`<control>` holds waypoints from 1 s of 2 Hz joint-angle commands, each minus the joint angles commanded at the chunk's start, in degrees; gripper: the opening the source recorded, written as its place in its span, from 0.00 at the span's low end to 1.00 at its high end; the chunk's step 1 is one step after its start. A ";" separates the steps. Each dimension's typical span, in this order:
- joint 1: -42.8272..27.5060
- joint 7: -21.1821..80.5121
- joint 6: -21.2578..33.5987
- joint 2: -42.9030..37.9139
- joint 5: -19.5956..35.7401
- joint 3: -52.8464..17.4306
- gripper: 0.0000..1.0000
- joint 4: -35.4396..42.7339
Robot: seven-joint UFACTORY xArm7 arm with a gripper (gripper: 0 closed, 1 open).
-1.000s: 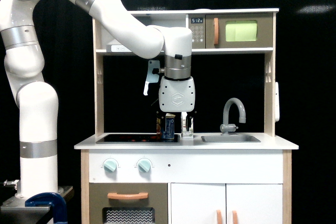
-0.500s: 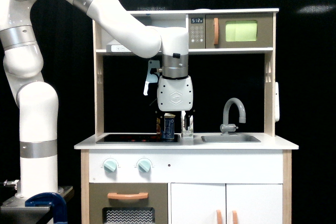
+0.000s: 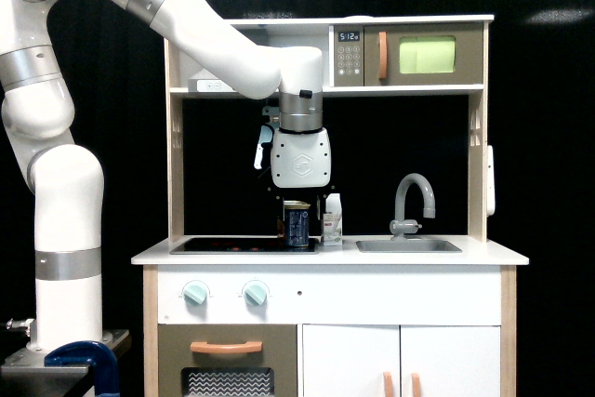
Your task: Put the canned spam into the sink
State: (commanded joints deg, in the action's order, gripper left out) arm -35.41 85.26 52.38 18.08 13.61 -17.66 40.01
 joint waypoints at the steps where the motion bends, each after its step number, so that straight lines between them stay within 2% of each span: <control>1: -1.79 -3.76 -0.74 -4.06 2.02 3.55 1.00 4.07; 2: -2.52 -6.21 -2.24 -5.15 2.89 6.13 1.00 4.26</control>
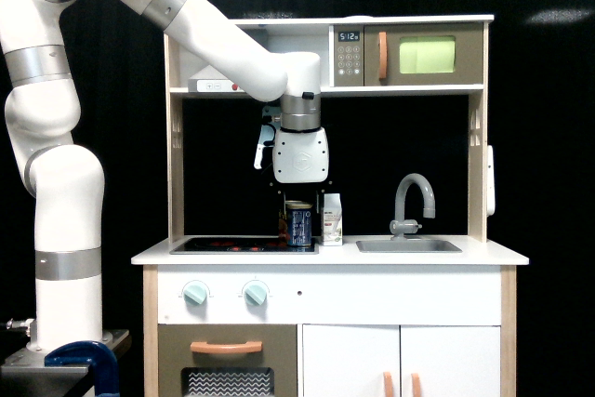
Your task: Put the canned spam into the sink
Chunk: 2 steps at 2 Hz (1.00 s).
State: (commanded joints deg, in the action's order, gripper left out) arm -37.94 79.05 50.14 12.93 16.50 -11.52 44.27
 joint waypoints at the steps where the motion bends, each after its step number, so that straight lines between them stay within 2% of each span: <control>1: -0.34 -1.63 -1.43 1.09 0.23 1.70 1.00 -2.07; 2: 0.09 -1.26 -1.11 1.26 0.18 1.66 0.00 -2.03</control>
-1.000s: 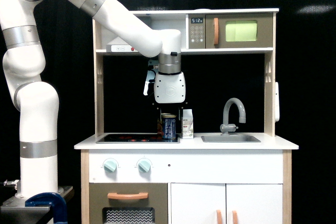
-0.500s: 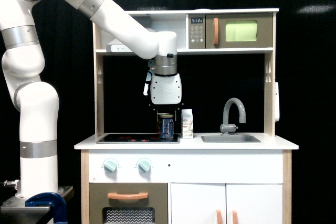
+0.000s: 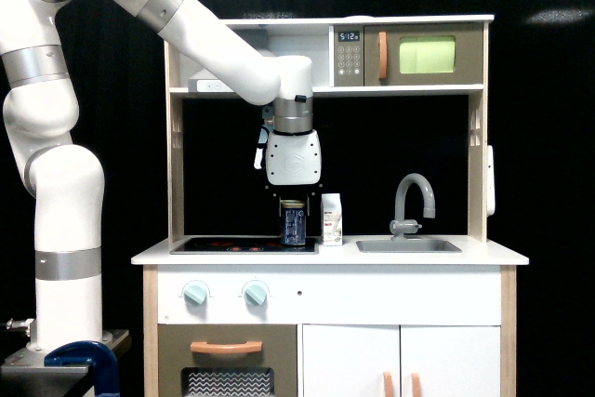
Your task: Put the canned spam into the sink
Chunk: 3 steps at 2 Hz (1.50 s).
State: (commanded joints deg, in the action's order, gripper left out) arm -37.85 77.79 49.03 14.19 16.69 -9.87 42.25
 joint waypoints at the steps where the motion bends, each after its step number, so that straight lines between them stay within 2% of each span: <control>1: 4.61 4.36 7.96 8.12 -3.87 -4.06 0.00 -1.43; 2: 7.83 22.02 9.73 -10.46 1.47 -14.89 0.00 13.68; 3: 6.44 15.82 11.65 -23.02 5.79 -9.02 0.00 29.01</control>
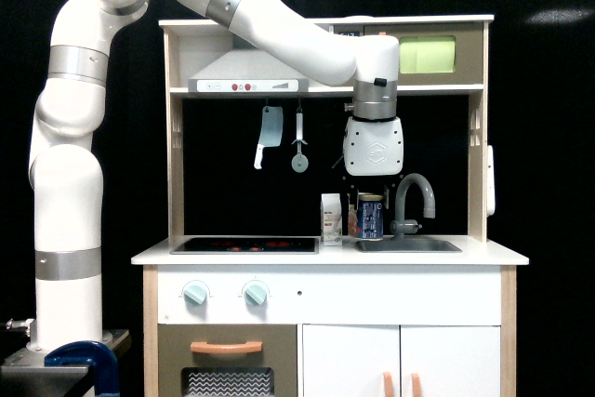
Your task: Put the canned spam into the sink
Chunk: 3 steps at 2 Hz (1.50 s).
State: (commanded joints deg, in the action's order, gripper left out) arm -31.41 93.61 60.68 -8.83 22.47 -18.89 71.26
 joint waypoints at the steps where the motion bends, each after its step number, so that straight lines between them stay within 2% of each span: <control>1: 2.89 0.44 -1.63 -7.45 1.96 3.59 0.00 5.66; 2: 4.26 0.30 -1.93 -8.13 1.72 5.09 1.00 6.18; 3: 11.06 5.76 3.17 18.06 -6.43 1.75 1.00 -15.86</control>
